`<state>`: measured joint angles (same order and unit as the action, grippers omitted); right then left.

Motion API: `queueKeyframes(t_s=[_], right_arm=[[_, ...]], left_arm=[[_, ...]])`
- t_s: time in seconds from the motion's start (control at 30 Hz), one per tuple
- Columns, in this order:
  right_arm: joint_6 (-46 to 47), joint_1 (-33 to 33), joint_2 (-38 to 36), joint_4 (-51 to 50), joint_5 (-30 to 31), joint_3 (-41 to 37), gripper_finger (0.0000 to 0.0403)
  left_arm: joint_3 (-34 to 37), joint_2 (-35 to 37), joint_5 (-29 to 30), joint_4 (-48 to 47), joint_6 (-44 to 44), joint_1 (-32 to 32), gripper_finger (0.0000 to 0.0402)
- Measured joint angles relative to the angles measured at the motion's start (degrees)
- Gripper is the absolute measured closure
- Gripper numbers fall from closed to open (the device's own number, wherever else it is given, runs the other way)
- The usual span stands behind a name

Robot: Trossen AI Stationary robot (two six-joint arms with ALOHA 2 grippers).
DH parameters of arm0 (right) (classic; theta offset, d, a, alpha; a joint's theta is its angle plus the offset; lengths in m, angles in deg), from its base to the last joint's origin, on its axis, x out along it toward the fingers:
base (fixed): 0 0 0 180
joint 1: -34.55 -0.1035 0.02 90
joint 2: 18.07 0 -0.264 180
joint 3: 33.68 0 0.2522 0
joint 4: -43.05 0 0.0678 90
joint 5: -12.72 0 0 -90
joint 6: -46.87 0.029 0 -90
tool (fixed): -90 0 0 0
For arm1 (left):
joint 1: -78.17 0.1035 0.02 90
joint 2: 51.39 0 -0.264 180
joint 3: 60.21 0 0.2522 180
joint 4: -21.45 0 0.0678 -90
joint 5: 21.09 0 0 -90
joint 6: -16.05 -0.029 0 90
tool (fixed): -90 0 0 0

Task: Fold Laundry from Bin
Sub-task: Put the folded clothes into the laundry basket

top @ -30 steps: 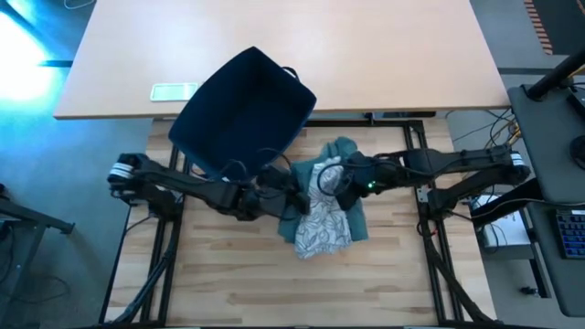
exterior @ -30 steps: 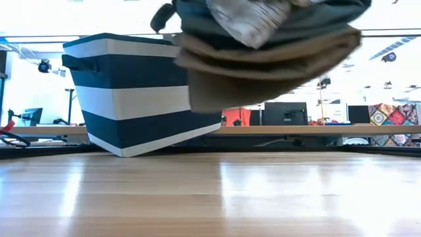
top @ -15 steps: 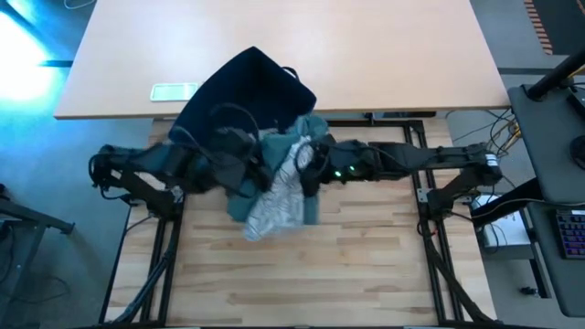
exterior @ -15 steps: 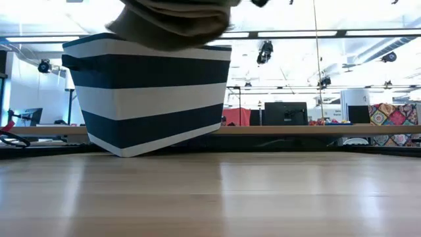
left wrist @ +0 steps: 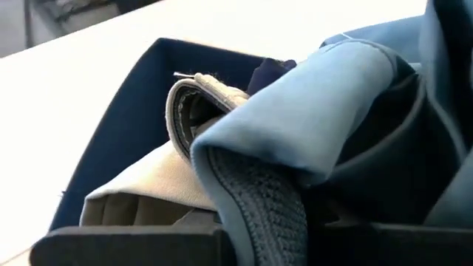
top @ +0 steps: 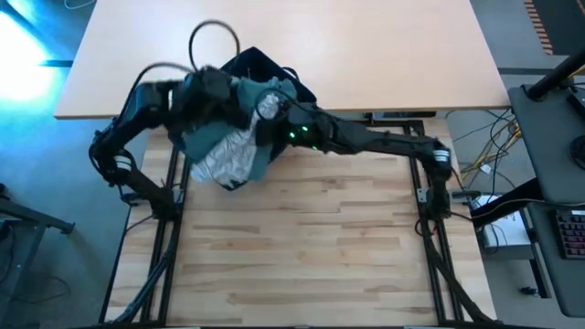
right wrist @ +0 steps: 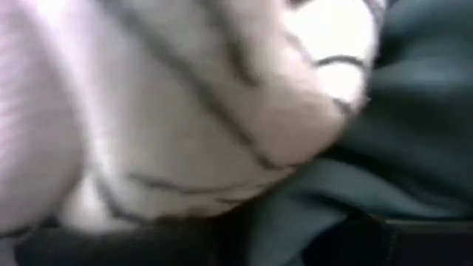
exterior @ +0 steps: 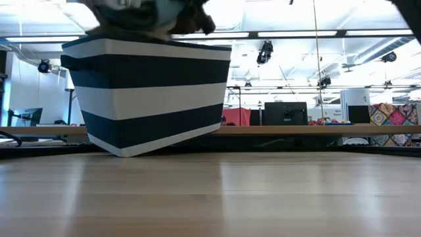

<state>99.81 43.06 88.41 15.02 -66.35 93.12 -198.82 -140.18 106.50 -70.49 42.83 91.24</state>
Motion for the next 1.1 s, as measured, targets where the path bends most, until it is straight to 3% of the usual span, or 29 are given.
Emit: queueKeyframes(t_s=[0.27, 0.47, 0.57, 0.77, 0.93, 1.1], right_arm=[[6.14, 3.66, 7.40, -0.42, -0.31, 2.60, 0.0346], [4.09, 5.97, 8.97, -5.53, -0.92, 2.05, 0.0346], [2.09, 6.17, 9.05, -8.73, 1.99, 1.30, 0.0346], [4.95, 6.44, 9.46, -11.42, 6.41, -1.54, 0.0346], [10.01, 7.68, 11.88, -9.47, 6.89, -4.44, 0.0346], [8.21, 7.94, 13.47, -9.96, 8.94, -4.37, 0.0346]], left_arm=[[7.99, -1.01, -15.95, 3.27, -7.96, 18.17, 0.0363], [18.76, -0.97, -21.04, 9.90, -10.51, 24.25, 0.0363], [24.38, -0.97, -25.02, 16.98, -12.61, 25.40, 0.0363], [30.18, -4.12, -25.19, 27.67, -17.48, 27.01, 0.0363], [28.21, -8.88, -24.31, 29.04, -21.95, 27.72, 0.0363], [24.48, -13.65, -20.89, 29.42, -26.45, 27.90, 0.0363]])
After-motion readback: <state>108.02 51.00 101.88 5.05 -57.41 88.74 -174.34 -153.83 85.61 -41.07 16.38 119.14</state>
